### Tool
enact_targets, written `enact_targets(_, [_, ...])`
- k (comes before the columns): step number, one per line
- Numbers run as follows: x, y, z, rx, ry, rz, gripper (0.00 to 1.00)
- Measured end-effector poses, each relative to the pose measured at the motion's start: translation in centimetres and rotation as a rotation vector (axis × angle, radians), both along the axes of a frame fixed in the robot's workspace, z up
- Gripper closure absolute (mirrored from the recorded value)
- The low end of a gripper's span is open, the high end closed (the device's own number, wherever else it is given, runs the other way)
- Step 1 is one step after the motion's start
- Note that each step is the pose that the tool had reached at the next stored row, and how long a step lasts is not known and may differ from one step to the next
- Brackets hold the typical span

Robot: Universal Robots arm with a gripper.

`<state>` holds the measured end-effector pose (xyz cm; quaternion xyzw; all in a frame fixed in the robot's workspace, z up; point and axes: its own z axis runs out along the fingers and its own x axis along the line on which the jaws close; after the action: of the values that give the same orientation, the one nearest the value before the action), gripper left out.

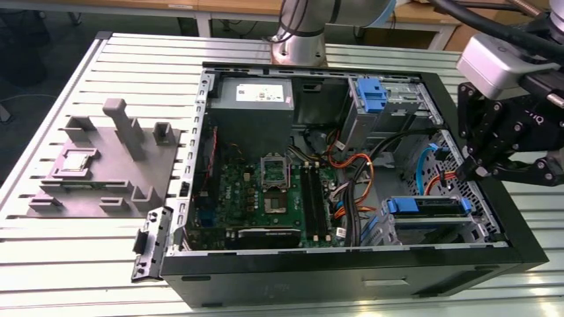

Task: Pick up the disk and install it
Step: 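Insert the first disk wire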

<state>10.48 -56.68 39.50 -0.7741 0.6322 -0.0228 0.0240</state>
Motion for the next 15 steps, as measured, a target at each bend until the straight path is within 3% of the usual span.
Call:
enact_targets(3, [0.03, 0.00, -0.07, 0.0000, -0.0001, 0.026, 0.90])
enact_targets(11, [0.18, 0.00, -0.39, -0.0001, -0.0028, 0.034, 0.90])
enact_targets(15, [0.20, 0.00, -0.59, -0.0001, -0.0081, 0.060, 0.90])
